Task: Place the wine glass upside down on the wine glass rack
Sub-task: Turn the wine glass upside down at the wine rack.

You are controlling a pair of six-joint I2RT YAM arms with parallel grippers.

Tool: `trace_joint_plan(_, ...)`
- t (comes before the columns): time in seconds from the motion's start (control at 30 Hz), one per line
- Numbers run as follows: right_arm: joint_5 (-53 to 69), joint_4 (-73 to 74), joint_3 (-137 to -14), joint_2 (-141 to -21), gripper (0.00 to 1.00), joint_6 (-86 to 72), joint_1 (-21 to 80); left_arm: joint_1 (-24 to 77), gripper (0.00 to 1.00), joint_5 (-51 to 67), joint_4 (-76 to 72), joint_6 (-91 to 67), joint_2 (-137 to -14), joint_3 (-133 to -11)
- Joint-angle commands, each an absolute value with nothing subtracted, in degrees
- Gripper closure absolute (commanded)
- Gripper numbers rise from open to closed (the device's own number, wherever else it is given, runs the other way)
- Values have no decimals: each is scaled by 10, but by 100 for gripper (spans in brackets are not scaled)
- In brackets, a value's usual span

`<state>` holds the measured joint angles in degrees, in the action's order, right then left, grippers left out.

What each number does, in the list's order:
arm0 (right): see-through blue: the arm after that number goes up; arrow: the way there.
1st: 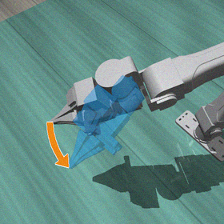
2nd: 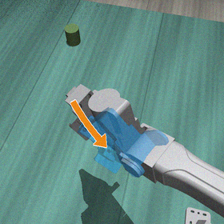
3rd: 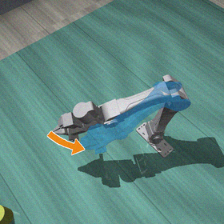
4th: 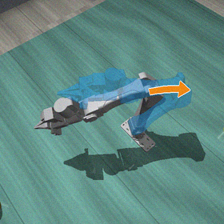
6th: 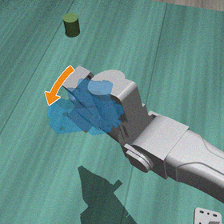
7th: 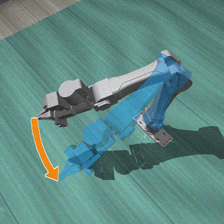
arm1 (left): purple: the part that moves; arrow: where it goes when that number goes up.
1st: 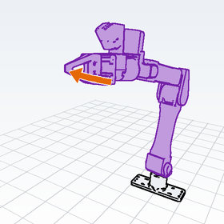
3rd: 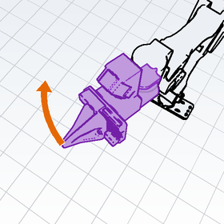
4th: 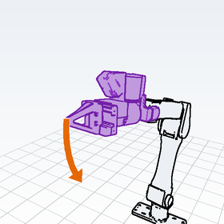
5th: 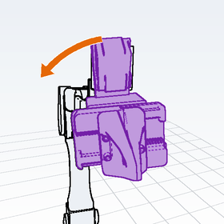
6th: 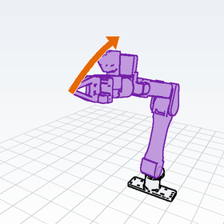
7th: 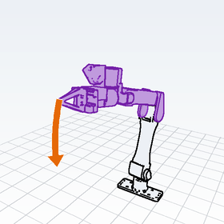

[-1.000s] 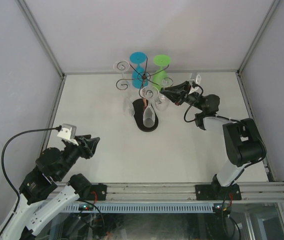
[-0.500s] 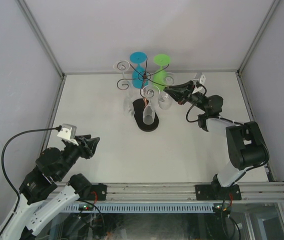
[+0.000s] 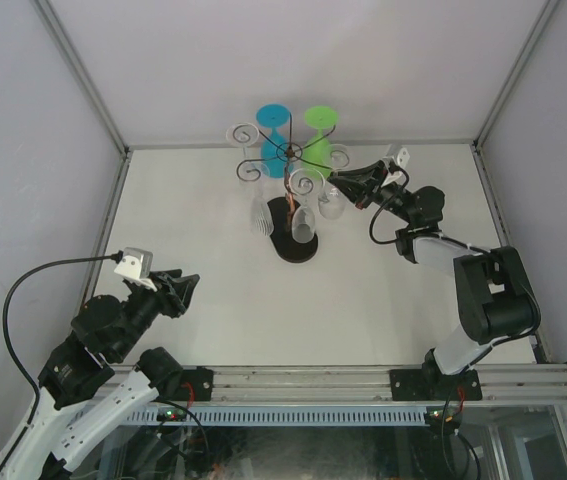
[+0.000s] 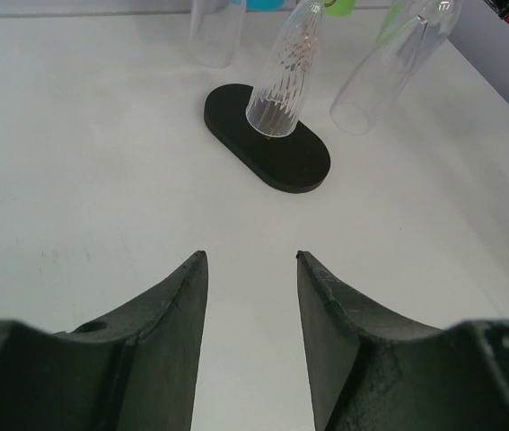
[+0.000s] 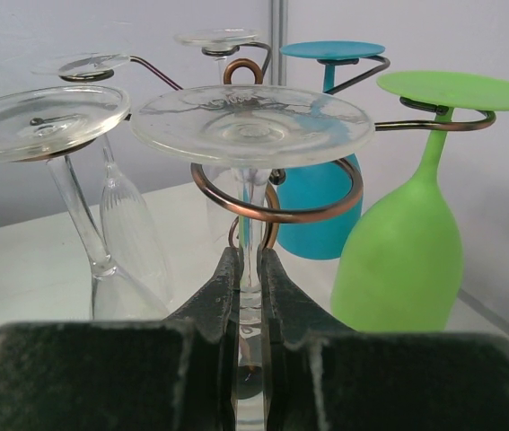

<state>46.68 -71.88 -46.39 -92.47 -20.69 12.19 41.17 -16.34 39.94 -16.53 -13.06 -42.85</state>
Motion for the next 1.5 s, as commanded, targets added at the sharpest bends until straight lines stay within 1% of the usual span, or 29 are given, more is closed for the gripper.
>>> trace_joint_plan(0.0, 449, -748, -468, -897, 100, -202, 120, 409, 51, -167, 372, -169, -129, -412)
trace_joint_plan(0.23, 444, -740, -462, -871, 100, -195, 116, 409, 51, -166, 372, -169, -128, -412)
trace_joint_plan(0.57, 402, -662, -465, -860, 100, -155, 116, 409, 52, -166, 371, -169, -127, -412)
trace_joint_plan(0.73, 386, -601, -485, -860, 100, -125, 122, 409, 51, -166, 371, -169, -128, -412)
trace_joint_plan(0.97, 376, -561, -504, -866, 99, -105, 129, 409, 52, -166, 371, -169, -127, -412)
trace_joint_plan(1.07, 376, -552, -508, -871, 98, -101, 132, 409, 52, -167, 371, -169, -127, -412)
trace_joint_plan(1.47, 373, -540, -513, -879, 84, -92, 134, 409, 51, -168, 371, -169, -127, -411)
